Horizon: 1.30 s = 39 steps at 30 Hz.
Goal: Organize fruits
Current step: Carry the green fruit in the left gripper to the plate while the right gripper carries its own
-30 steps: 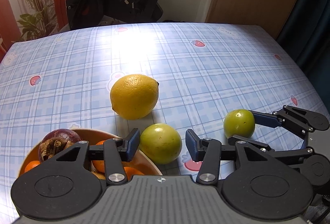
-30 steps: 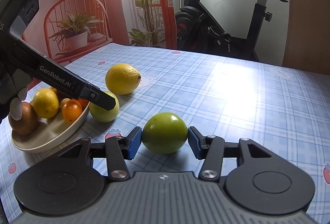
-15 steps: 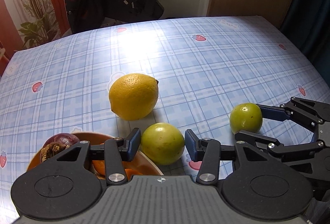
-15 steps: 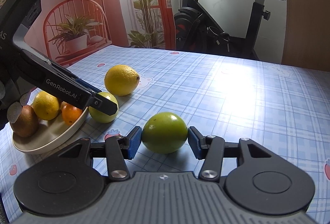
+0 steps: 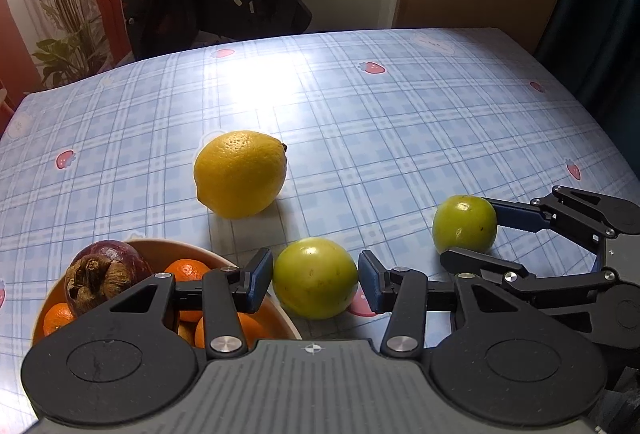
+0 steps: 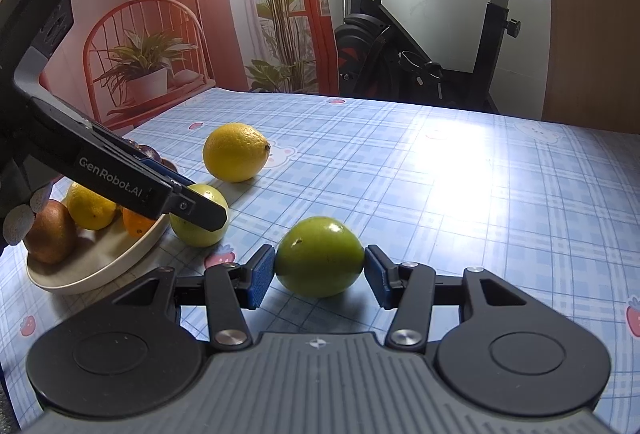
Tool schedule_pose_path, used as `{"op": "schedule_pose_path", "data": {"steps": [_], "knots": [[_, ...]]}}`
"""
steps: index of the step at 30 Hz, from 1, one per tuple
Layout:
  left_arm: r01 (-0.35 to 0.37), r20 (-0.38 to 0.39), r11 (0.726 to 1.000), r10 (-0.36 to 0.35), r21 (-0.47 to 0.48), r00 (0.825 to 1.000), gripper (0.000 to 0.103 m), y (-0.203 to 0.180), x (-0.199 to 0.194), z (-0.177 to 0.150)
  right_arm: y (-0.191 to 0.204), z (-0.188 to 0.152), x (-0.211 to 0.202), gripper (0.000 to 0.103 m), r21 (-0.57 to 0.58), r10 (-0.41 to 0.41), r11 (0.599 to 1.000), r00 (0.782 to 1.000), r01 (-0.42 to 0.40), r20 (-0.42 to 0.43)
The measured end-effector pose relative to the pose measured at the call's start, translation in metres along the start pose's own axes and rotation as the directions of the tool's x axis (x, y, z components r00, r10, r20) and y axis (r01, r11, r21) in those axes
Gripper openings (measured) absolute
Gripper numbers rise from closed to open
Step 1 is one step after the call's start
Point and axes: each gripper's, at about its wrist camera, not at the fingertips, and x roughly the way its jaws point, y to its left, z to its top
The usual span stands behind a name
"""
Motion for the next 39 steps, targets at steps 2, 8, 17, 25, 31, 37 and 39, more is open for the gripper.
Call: {"op": "schedule_pose_path", "data": {"steps": [2,8,17,25,31,37,39], "knots": [[-0.001,0.0,1.0,0.001,-0.002,1.0,0.05,-0.001,0.0,-0.001,-0.001,0.0,-0.001,0.052,0.005,-0.007,1.0,1.0,0.007,0.002],[0.015,0.004,1.0,-0.015,-0.027,1.0,0.05,-0.001,-0.004,-0.005,-0.004,-0.003,-0.004,0.052,0.027,-0.013,1.0,1.0,0.012,0.008],[0.02,0.007,0.999,-0.02,-0.044,1.0,0.049,-0.005,-0.005,-0.008,-0.003,-0.005,-0.005,0.052,0.024,-0.015,1.0,1.0,0.015,0.013],[0.019,0.008,0.999,-0.018,-0.045,1.0,0.049,-0.006,-0.006,-0.009,-0.002,-0.005,-0.004,0.052,0.024,-0.015,1.0,1.0,0.015,0.013],[0.015,0.023,0.999,-0.014,-0.048,1.0,0.049,-0.006,-0.011,-0.008,-0.002,-0.006,-0.004,0.052,0.023,-0.015,1.0,1.0,0.015,0.013],[0.013,0.038,0.998,-0.011,-0.067,0.999,0.049,-0.004,-0.028,-0.01,-0.002,-0.004,-0.006,0.052,0.012,-0.016,1.0,1.0,0.015,0.01],[0.01,0.05,0.997,-0.007,-0.077,0.999,0.049,-0.002,-0.038,-0.012,0.001,-0.002,-0.006,0.052,-0.008,-0.001,1.0,1.0,0.001,0.005]]}}
